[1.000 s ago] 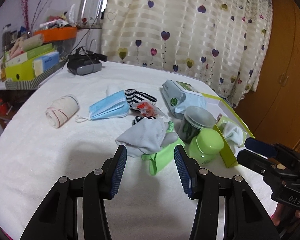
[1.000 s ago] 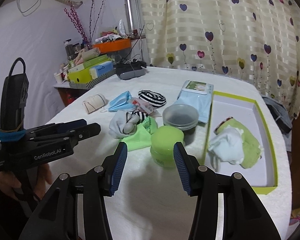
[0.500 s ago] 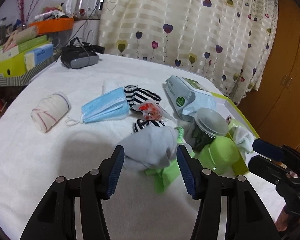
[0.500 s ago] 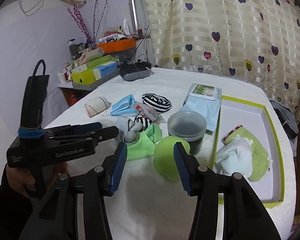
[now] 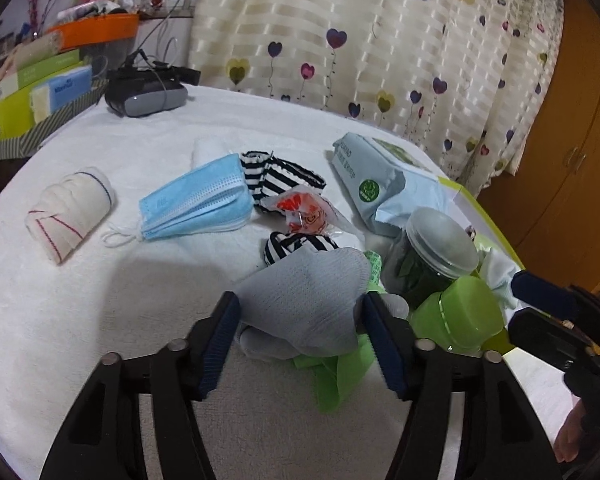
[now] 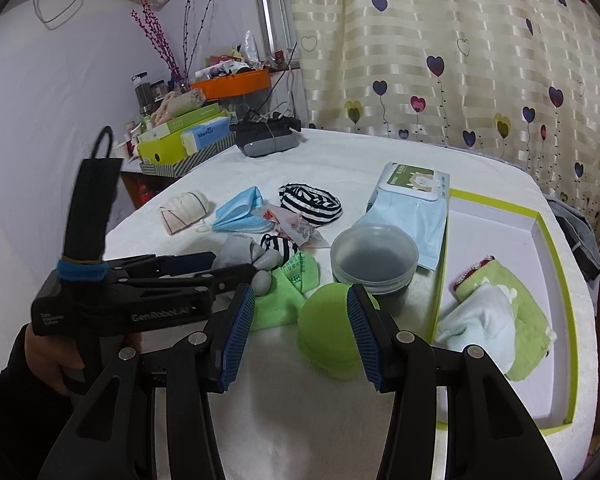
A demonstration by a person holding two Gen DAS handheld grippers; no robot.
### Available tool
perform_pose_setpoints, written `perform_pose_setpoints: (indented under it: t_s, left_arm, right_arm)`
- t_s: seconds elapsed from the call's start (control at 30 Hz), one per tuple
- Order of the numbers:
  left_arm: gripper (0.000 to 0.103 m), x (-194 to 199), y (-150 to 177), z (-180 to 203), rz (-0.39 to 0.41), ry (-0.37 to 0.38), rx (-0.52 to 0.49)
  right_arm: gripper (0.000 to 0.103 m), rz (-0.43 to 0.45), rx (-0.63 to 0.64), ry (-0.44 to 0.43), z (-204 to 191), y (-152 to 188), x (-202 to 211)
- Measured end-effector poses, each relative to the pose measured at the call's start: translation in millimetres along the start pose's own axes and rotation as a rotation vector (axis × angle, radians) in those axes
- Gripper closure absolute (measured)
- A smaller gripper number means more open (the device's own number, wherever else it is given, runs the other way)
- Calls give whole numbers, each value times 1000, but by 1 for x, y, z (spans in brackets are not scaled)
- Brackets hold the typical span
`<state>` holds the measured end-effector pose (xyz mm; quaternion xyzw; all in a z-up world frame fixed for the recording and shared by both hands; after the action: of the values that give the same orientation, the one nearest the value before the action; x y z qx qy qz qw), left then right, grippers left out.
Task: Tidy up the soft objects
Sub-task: 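Grasp the grey glove with the left gripper while the right grasps the green cloth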
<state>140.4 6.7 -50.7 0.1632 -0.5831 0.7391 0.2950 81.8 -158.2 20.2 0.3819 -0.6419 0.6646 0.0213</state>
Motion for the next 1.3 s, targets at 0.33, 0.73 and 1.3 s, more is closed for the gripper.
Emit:
perform_pose_setpoints:
  t_s: [0.33, 0.73, 1.3]
  left_arm:
    - [86, 17, 1, 1, 34, 9, -11]
    - [90, 52, -2, -25, 94, -43, 19]
    - [90, 79, -2, -73, 150, -115, 98]
  right_arm:
    - [54, -5, 27, -2, -14, -4, -2]
    - [54, -18, 56, -20, -38, -7, -10]
    - [54, -166, 134, 42, -68, 7, -65]
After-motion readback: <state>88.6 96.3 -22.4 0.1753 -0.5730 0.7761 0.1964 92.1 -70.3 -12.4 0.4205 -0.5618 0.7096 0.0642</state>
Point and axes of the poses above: each gripper's, at about its wrist camera, not at the fingertips, and x roughly against the way its jaws point, z to its right, y to its underside, the point moved 3 cm from there along -x, roughly the way its jaws point, and after that the axes turned 6 degrees about z, right-handed, at the moved point
